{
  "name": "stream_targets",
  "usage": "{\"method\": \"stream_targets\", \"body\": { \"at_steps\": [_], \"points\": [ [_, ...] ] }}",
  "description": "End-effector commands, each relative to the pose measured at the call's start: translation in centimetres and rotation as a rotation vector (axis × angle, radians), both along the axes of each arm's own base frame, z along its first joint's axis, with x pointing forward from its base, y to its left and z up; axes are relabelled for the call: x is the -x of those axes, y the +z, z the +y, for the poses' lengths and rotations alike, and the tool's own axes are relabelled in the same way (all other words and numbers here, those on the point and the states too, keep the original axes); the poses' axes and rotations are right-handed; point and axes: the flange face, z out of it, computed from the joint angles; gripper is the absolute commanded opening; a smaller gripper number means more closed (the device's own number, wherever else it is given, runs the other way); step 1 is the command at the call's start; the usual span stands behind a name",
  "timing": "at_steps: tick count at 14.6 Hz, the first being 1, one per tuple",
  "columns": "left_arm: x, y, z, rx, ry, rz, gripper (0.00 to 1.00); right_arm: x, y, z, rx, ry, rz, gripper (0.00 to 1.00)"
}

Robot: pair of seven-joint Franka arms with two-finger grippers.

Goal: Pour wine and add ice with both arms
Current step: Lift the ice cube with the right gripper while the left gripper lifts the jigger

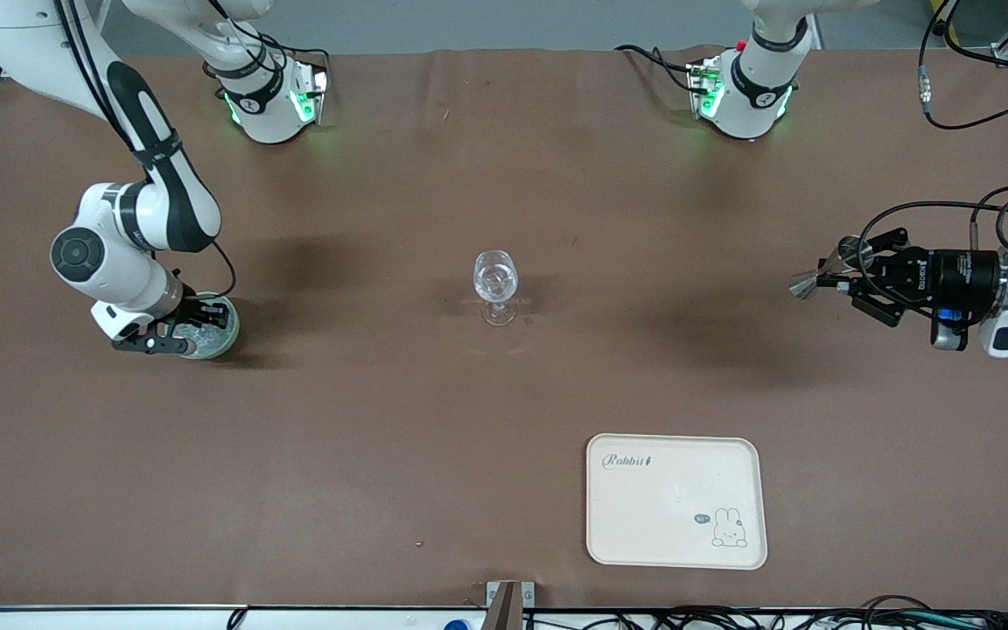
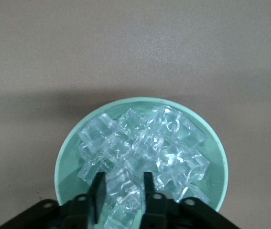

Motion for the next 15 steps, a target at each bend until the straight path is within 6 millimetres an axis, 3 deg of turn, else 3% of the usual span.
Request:
{"method": "stream_targets", "body": {
  "at_steps": [1,5,7,10,12,15],
  "points": [
    [0.9,1.5,-0.2,0.013,-0.015,0.009,0.01,-0.2,-0.1,-0.1,0.005,-0.004,0.005,0.17],
    [0.7,1.3,-2.0,0.033,-0.044,0.012,0.01,-0.3,0.4,0.2,0.003,-0.01,0.005,0.12],
    [0.4,1.3,-4.0,0.067,-0.066,0.009,0.0,-1.3,2.2,0.2,0.005,-0.024,0.068,0.11],
    [-0.2,0.0,-7.1,0.101,-0.092,0.018,0.01,-3.5,7.2,0.1,0.003,-0.042,0.147,0.09],
    [-0.5,0.0,-10.2,0.09,-0.106,-0.004,0.01,-4.0,10.0,0.0,0.0,-0.051,0.135,0.05],
    [-0.3,-0.1,-15.9,0.043,-0.126,0.002,0.01,-4.5,16.8,-0.6,0.0,-0.07,0.121,0.02]
  ]
}}
